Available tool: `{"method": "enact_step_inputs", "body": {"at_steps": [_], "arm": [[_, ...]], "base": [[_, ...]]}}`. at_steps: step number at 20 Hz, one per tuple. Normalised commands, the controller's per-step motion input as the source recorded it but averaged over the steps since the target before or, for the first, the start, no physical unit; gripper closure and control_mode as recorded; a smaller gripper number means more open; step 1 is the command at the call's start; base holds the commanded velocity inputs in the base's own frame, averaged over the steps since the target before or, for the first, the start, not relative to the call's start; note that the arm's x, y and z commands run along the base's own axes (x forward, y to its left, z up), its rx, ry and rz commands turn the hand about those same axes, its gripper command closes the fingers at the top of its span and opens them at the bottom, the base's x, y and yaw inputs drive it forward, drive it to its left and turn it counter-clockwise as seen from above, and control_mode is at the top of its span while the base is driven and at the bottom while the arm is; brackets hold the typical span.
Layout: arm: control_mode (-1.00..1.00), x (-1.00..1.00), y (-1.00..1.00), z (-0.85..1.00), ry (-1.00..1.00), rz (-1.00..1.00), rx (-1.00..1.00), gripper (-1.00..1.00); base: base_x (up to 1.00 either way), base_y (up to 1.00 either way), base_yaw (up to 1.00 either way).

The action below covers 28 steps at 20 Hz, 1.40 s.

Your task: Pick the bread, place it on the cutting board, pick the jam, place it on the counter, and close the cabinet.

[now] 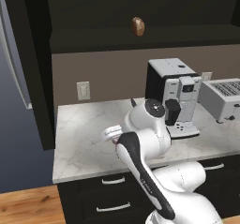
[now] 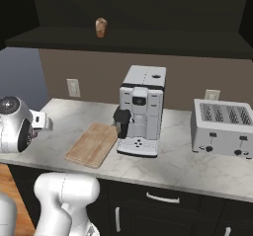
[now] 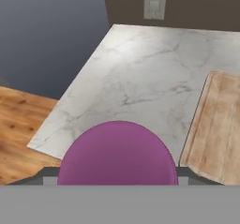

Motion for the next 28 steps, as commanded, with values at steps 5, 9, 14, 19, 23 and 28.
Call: {"method": "enact_step_inputs", "body": {"at_steps": [5, 9, 14, 19, 23, 28], "arm": [[-1.00, 0.45, 0.15, -0.23, -0.02, 0.00, 0.00, 1.00], [-1.00, 0.48, 0.03, -0.20, -0.02, 0.00, 0.00, 1.00], [-1.00, 0.44, 0.01, -0.21, -0.02, 0.00, 0.00, 1.00], [-1.00, 0.35, 0.08, -0.27, 0.00, 0.00, 0.00, 1.00], [-1.00, 0.30, 0.11, -0.30, 0.00, 0.00, 0.00, 1.00], [-1.00, 0.30, 0.11, -0.29, 0.00, 0.00, 0.00, 1.00]], "base": [[0.00, 0.00, 0.00], [0.00, 0.00, 0.00], [0.00, 0.00, 0.00], [0.00, 0.00, 0.00], [0.00, 0.00, 0.00], [0.00, 0.00, 0.00]]}}
